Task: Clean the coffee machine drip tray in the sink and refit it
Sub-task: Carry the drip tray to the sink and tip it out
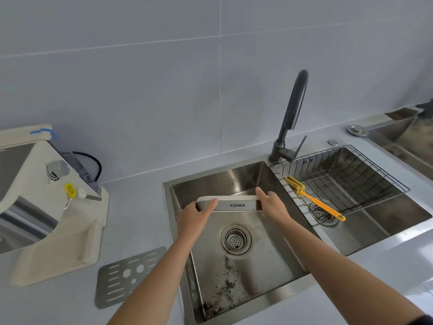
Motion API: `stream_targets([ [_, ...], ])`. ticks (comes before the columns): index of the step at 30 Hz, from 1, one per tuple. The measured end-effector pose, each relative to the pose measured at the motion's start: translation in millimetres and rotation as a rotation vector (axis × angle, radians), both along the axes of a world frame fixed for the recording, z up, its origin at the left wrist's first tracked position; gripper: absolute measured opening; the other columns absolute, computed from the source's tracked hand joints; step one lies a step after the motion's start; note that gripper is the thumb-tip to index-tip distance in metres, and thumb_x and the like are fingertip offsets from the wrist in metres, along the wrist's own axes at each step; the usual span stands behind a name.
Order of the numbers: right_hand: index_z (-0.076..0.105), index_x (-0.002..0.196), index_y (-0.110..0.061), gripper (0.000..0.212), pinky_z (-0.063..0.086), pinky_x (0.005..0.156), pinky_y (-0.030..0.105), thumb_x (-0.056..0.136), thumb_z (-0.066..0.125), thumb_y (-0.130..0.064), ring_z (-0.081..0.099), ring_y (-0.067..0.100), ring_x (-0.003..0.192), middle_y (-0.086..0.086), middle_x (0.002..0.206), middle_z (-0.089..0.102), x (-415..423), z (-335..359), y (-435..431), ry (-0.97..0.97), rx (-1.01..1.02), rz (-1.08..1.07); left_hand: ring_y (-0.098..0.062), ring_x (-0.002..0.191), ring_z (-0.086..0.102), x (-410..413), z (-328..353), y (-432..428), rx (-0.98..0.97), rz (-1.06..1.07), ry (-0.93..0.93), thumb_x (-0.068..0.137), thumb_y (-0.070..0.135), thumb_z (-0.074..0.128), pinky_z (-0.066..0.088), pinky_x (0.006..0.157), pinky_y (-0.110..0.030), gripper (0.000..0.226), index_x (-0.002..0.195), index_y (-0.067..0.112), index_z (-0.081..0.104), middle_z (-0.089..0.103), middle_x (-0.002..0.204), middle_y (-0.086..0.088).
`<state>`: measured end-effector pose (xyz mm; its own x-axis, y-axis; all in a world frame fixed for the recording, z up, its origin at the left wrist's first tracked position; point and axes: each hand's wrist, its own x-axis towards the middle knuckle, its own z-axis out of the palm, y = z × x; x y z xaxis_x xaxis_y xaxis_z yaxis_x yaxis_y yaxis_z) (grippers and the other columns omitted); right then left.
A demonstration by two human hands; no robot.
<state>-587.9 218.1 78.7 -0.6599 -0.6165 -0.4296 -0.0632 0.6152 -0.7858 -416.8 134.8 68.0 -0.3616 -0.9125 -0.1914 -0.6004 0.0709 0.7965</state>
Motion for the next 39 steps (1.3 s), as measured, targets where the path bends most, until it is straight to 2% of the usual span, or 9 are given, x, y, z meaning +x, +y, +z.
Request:
stream_targets([
  [3,0.029,0.140,-0.001,0.060,0.036,0.093,0.035,0.095,0.035,-0.040,0.042,0.028,0.123,0.016,0.136,0.044,-2.8,12.8,-4.6,-0.003,-0.099,-0.063,-0.008,0.056,0.041,1.6,1.4,-4.6,-0.059,-0.062,0.123,0.084,0.044,0.058,0.031,0.050,-0.015,0.031,0.098,0.017,0.059,0.041,0.063,0.005],
  [6,0.045,0.125,0.000,0.050,0.036,0.069,0.031,0.095,0.035,-0.038,0.047,0.022,0.094,0.011,0.106,0.049,-9.2,16.8,-9.7,-0.030,-0.139,-0.122,-0.006,0.069,0.047,2.8,5.6,-10.6,-0.091,-0.131,0.177,0.083,0.033,0.063,0.039,0.057,-0.012,0.053,0.129,0.017,0.044,0.053,0.085,0.002],
  [10,0.053,0.082,-0.006,0.032,0.030,0.055,0.026,0.096,0.037,-0.030,0.040,0.014,0.063,0.005,0.073,0.045,-19.0,18.8,-9.6,-0.073,-0.143,-0.173,0.000,0.096,0.049,1.7,5.5,-18.4,0.037,-0.174,0.316,0.077,0.021,0.072,0.043,0.079,-0.015,0.078,0.143,0.019,0.030,0.051,0.124,0.005],
  [17,0.058,0.104,0.002,0.027,0.040,0.069,0.033,0.096,0.040,-0.016,0.049,0.023,0.075,0.011,0.082,0.053,-38.8,1.4,2.4,-0.109,-0.147,-0.134,-0.017,0.130,0.040,-16.7,-4.5,-15.2,0.209,-0.162,0.390,0.068,0.008,0.078,0.039,0.105,-0.034,0.093,0.143,0.023,0.026,0.044,0.140,0.003],
  [22,0.054,0.086,-0.011,0.017,0.046,0.069,0.031,0.096,0.040,-0.013,0.050,0.019,0.073,0.006,0.079,0.053,-63.1,-7.2,5.6,-0.130,-0.209,-0.098,-0.023,0.137,0.033,-45.5,-6.5,-5.0,0.398,0.049,0.536,0.074,0.016,0.073,0.030,0.113,-0.046,0.098,0.149,0.022,0.010,0.028,0.153,-0.003],
  [25,0.051,0.100,-0.015,0.012,0.052,0.084,0.041,0.096,0.041,-0.012,0.057,0.021,0.086,0.003,0.088,0.057,-83.1,-8.8,10.2,-0.162,-0.249,-0.069,-0.025,0.128,0.044,-69.6,-5.7,-1.2,0.564,0.237,0.697,0.081,0.024,0.063,0.040,0.105,-0.042,0.082,0.147,0.014,0.015,0.038,0.146,-0.012],
  [29,0.052,0.117,-0.005,0.025,0.052,0.068,0.028,0.095,0.042,-0.008,0.059,0.017,0.084,0.001,0.091,0.059,-114.4,-13.7,14.1,-0.188,-0.290,-0.012,-0.022,0.095,0.061,-97.8,-1.7,8.9,0.680,0.329,0.765,0.094,0.034,0.042,0.051,0.081,-0.037,0.036,0.115,0.009,0.057,0.065,0.105,-0.011],
  [33,0.049,0.125,-0.006,0.031,0.050,0.077,0.031,0.095,0.041,-0.008,0.056,0.021,0.094,0.008,0.107,0.058,-142.1,-19.8,16.9,-0.236,-0.272,0.033,-0.023,0.094,0.063,-118.4,-9.0,21.2,0.724,0.440,0.734,0.093,0.043,0.042,0.052,0.083,-0.041,0.038,0.105,0.013,0.062,0.067,0.101,-0.009],
  [39,0.050,0.107,-0.015,0.018,0.047,0.064,0.022,0.094,0.041,-0.006,0.053,0.021,0.095,0.022,0.124,0.050,-163.2,-24.2,22.1,-0.230,-0.257,0.099,-0.030,0.102,0.064,-138.2,-14.7,39.7,0.688,0.563,0.695,0.091,0.049,0.044,0.048,0.096,-0.052,0.048,0.115,0.011,0.061,0.068,0.111,-0.013],
])
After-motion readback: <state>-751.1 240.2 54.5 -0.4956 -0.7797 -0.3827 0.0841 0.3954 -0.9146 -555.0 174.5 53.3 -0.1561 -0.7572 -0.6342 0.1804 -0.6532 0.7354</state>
